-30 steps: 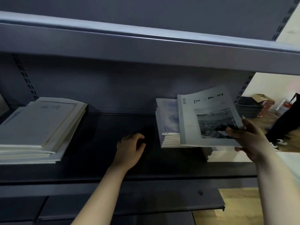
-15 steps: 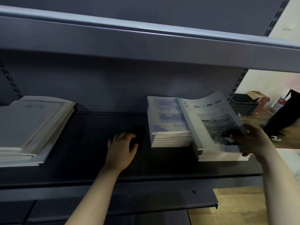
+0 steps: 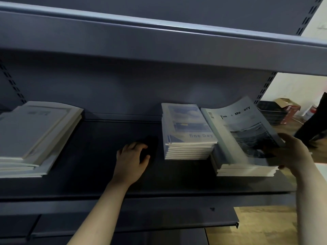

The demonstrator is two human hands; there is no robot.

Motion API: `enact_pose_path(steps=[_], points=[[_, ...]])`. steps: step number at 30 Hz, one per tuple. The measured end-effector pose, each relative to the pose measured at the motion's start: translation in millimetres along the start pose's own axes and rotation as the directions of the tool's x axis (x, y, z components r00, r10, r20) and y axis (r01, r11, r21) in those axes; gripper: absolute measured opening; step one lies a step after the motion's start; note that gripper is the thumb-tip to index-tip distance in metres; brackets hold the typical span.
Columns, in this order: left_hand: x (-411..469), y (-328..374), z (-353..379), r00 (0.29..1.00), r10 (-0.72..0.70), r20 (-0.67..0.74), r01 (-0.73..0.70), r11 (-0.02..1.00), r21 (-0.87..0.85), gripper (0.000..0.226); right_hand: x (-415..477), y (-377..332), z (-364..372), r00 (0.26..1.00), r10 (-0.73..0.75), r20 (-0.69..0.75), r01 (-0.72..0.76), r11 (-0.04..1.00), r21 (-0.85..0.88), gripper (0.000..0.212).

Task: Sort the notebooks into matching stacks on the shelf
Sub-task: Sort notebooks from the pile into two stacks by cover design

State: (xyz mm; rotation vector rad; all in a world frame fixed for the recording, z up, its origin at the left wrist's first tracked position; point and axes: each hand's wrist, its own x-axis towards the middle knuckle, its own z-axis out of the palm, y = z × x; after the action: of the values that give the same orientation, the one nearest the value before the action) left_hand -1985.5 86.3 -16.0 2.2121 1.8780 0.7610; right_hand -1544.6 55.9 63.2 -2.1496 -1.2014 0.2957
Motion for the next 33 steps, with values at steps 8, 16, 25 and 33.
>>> enact_pose_path(steps=[8, 16, 25, 33], points=[[0, 1, 0, 1.0, -0.005, 0.009, 0.005, 1.0, 0.019, 0.036, -6, -6, 3, 0.999, -0.02, -0.041, 0.018, 0.999, -0.034, 0.049], [0, 0, 1, 1.0, -0.003, 0.001, 0.003, 1.0, 0.012, 0.036, -8, -20, 8, 0.997, -0.083, -0.006, 0.082, 0.994, -0.075, 0.049], [-2, 1, 1, 1.0, 0.006, -0.001, -0.006, 1.0, 0.015, 0.035, -19, -21, 15, 0.994, -0.014, -0.107, -0.008, 0.979, -0.206, 0.052], [-6, 3, -7, 1.0, -0.006, 0.019, 0.008, 0.995, -0.103, 0.037, -40, -49, 33, 0.958, -0.201, -0.204, 0.136, 0.946, -0.295, 0.048]])
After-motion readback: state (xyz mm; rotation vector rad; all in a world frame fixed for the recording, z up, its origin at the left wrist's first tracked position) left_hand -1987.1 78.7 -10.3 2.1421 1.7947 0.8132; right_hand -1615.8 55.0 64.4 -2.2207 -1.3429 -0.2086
